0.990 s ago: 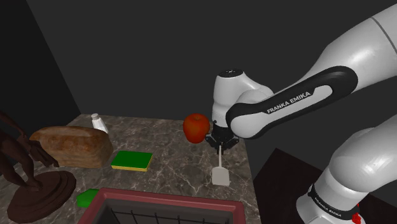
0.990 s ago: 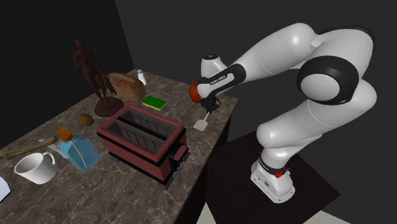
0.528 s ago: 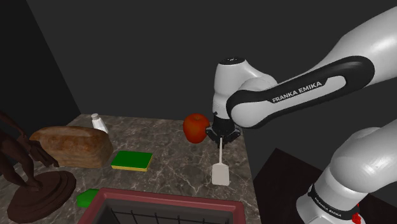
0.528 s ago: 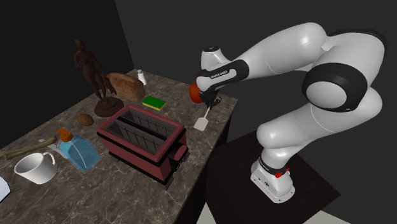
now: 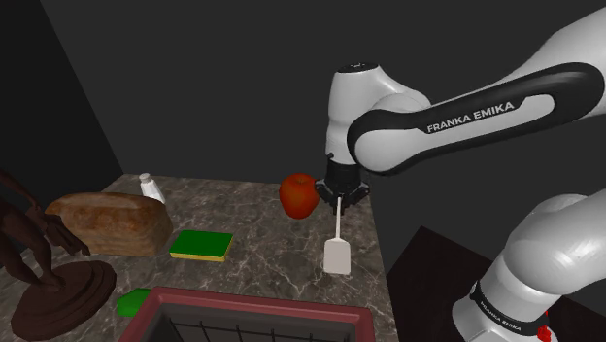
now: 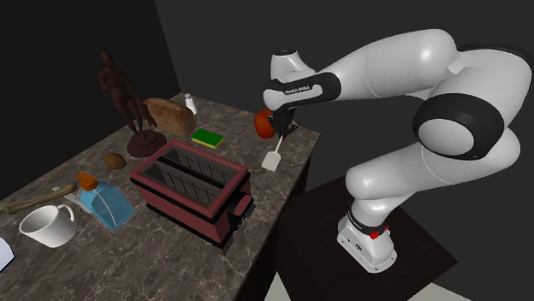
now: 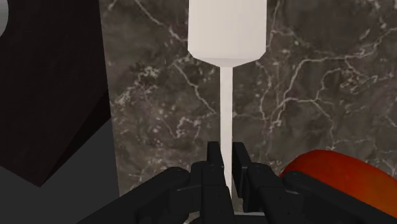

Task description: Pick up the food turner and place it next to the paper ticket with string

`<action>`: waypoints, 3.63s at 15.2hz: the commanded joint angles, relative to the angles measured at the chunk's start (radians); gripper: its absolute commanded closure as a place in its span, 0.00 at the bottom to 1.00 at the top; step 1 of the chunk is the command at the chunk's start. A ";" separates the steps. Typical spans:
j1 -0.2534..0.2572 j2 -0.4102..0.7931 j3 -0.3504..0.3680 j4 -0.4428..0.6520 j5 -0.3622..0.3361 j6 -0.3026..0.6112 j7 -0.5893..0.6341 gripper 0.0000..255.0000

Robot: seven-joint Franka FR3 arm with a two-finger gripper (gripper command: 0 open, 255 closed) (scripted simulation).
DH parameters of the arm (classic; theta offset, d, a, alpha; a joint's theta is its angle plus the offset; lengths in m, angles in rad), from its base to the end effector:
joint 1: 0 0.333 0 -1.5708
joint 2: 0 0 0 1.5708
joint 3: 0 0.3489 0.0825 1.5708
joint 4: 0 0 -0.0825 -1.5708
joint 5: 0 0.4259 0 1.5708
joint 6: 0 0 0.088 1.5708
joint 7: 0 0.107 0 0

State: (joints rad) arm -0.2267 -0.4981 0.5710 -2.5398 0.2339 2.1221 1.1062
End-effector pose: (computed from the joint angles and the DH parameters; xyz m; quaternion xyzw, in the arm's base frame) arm 0.3999 0.1551 0.4255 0.8916 -0.4517 0.0299 0.0147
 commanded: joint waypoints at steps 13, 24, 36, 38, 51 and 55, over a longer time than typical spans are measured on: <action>0.090 0.057 0.274 0.146 0.062 -0.051 0.345 1.00; -0.031 0.335 0.669 0.397 -0.129 -0.058 0.757 1.00; 0.551 1.020 0.515 0.871 -0.762 -0.281 1.358 1.00; 0.653 1.087 0.474 0.973 -0.799 -0.325 1.389 1.00; 0.763 1.204 0.404 1.021 -0.877 -0.276 1.443 1.00; 0.767 1.225 0.389 0.997 -0.896 -0.238 1.455 1.00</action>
State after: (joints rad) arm 0.5253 0.6906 0.9721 -1.5300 -0.6563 1.8806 2.5567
